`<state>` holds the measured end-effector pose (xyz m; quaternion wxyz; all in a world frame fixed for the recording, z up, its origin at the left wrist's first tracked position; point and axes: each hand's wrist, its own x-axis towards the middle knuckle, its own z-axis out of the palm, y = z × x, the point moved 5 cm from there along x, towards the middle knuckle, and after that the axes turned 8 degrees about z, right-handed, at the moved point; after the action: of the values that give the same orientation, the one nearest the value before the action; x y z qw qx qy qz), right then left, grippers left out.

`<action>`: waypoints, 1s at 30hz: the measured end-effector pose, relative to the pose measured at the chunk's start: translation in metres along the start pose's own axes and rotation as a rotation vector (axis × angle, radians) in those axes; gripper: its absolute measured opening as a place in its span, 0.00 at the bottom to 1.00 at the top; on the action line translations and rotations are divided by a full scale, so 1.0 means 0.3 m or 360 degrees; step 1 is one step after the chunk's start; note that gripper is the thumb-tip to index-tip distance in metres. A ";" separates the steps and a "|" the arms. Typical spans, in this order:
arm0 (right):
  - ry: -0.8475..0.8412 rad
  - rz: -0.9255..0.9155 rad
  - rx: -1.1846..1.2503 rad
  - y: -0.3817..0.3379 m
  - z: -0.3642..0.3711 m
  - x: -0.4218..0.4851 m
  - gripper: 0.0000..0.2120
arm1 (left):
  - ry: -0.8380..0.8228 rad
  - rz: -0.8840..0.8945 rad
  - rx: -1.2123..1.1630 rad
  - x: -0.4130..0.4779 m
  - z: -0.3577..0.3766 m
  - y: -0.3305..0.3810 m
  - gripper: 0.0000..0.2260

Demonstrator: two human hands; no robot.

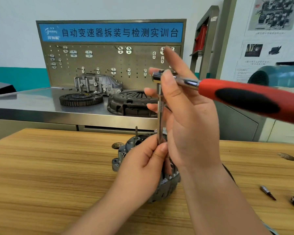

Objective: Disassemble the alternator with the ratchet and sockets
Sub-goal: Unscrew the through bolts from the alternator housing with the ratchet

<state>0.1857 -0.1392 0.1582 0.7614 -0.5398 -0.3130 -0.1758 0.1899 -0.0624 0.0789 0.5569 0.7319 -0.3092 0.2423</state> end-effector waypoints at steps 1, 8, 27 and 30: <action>0.0010 0.0032 0.0052 0.002 -0.002 0.000 0.14 | -0.0002 -0.0007 -0.0012 -0.001 -0.002 -0.002 0.12; 0.0049 0.0284 0.0233 0.027 -0.016 -0.001 0.19 | -0.0090 0.0033 -0.0122 -0.004 -0.008 -0.007 0.16; -0.0001 0.0119 0.0064 0.007 -0.004 0.003 0.13 | -0.0014 -0.0039 -0.0058 -0.002 -0.009 -0.015 0.13; -0.0146 0.0081 0.0028 -0.004 0.012 0.006 0.15 | -0.0050 -0.0054 -0.0077 0.001 -0.001 -0.015 0.14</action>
<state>0.1852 -0.1361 0.1610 0.7551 -0.5485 -0.3353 -0.1288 0.1933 -0.0612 0.0762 0.5735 0.7270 -0.3113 0.2138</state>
